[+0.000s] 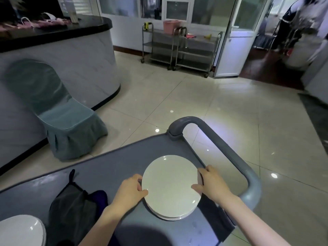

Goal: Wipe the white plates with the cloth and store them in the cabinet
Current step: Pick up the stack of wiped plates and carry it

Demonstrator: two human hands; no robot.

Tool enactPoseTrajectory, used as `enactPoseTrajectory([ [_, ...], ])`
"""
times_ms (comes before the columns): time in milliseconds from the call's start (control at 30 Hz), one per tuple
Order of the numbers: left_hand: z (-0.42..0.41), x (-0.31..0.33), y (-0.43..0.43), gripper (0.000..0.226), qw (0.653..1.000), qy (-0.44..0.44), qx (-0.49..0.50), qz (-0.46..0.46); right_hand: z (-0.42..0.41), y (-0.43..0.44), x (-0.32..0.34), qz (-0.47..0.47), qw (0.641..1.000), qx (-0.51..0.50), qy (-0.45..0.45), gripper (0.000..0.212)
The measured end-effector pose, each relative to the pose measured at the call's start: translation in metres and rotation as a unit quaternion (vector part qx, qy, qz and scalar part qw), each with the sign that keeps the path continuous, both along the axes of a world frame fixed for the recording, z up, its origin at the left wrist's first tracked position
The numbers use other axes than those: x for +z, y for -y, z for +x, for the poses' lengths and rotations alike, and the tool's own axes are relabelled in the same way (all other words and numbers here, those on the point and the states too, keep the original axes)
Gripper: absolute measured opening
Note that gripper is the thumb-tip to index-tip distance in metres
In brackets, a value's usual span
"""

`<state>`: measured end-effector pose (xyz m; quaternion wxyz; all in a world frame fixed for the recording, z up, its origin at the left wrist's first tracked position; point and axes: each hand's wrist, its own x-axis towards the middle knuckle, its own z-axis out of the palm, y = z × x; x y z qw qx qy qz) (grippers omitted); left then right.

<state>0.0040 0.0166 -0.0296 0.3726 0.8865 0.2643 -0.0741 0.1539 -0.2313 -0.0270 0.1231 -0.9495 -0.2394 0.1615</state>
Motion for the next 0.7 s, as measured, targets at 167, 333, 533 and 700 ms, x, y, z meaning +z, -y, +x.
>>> enactPoseTrajectory([
  [167,-0.001,-0.005,0.010,0.030,0.983,0.038,0.115,-0.139,0.001,-0.005,-0.001,0.089,0.992,-0.058,-0.061,0.039],
  [333,-0.014,-0.011,0.012,0.037,0.947,0.073,0.173,-0.259,-0.002,-0.005,0.003,0.140,0.984,-0.077,-0.073,0.035],
  [533,-0.042,-0.007,0.000,0.041,0.921,0.111,0.216,-0.305,-0.021,-0.024,0.021,0.283,0.936,-0.120,-0.172,0.023],
  [700,-0.078,0.010,-0.021,0.039,0.893,0.148,0.263,-0.333,-0.049,-0.070,0.029,0.399,0.860,-0.156,-0.278,0.025],
])
